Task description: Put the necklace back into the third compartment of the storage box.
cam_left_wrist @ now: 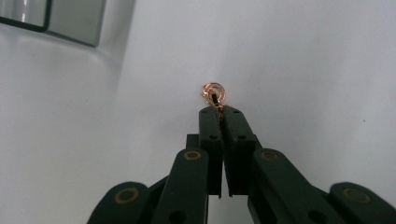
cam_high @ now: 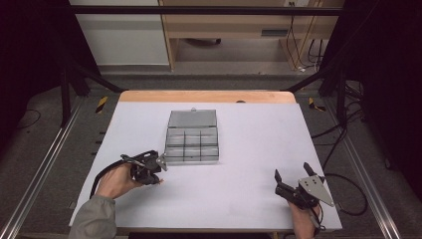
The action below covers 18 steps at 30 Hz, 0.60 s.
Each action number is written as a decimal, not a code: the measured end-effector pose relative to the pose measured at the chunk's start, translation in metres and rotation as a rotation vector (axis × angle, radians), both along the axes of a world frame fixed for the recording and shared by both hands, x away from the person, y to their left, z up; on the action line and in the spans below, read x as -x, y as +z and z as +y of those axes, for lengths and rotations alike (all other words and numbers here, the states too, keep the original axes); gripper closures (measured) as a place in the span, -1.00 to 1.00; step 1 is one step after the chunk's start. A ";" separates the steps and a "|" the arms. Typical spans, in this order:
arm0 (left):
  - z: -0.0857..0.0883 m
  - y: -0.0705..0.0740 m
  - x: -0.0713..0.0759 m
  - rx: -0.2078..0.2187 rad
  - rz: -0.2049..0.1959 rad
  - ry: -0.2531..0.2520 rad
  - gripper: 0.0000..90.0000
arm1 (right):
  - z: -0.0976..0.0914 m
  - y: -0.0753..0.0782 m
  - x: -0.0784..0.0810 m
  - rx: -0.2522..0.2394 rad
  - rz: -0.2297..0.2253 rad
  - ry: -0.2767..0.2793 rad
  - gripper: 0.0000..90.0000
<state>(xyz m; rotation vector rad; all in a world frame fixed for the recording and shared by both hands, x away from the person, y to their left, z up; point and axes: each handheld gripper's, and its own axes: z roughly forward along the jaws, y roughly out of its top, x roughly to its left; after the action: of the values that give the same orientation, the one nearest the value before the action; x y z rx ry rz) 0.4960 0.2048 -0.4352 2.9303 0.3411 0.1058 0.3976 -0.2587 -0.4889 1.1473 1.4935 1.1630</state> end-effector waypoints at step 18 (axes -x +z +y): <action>0.034 0.015 0.013 0.295 -0.123 0.132 0.92 | 0.000 0.000 0.000 0.001 -0.002 0.000 -0.90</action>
<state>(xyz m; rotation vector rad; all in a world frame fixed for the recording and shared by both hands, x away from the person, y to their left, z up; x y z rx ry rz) 0.4829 0.2392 -0.4197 2.5956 0.4852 0.2324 0.3975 -0.2586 -0.4889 1.1453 1.4923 1.1622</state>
